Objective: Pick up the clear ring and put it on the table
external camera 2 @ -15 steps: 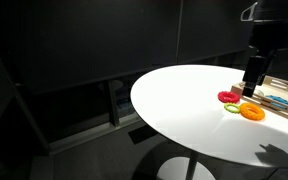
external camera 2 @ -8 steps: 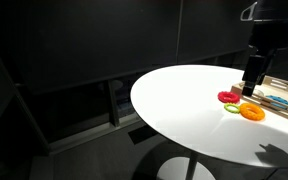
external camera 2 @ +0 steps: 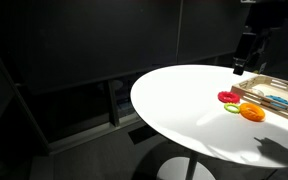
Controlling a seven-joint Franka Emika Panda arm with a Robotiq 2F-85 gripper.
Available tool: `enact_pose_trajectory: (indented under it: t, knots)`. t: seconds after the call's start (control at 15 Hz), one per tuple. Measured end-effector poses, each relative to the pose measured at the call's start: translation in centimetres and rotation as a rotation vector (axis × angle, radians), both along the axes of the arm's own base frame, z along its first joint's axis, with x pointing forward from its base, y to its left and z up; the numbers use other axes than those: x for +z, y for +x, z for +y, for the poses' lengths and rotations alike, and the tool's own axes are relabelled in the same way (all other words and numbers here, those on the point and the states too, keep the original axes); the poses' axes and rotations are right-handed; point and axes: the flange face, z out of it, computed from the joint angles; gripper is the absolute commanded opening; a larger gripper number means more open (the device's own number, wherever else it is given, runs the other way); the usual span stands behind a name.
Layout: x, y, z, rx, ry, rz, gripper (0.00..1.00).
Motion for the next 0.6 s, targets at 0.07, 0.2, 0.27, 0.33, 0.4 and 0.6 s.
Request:
enact_pose_trajectory:
  t: [0.07, 0.2, 0.27, 0.33, 0.4, 0.6]
  knots:
    - [0.5, 0.5, -0.5, -0.013, 0.004, -0.004, 1.00]
    - [1.5, 1.6, -1.8, -0.045, 0.011, -0.007, 1.00]
    - [1.9, 2.1, -2.6, -0.064, 0.013, -0.006, 1.00]
    - [2.3, 2.6, -3.4, -0.084, 0.016, -0.006, 1.00]
    - [2.7, 3.1, -4.4, -0.108, 0.019, -0.008, 1.00]
    - [3.5, 4.2, -7.6, -0.189, 0.029, -0.016, 1.00]
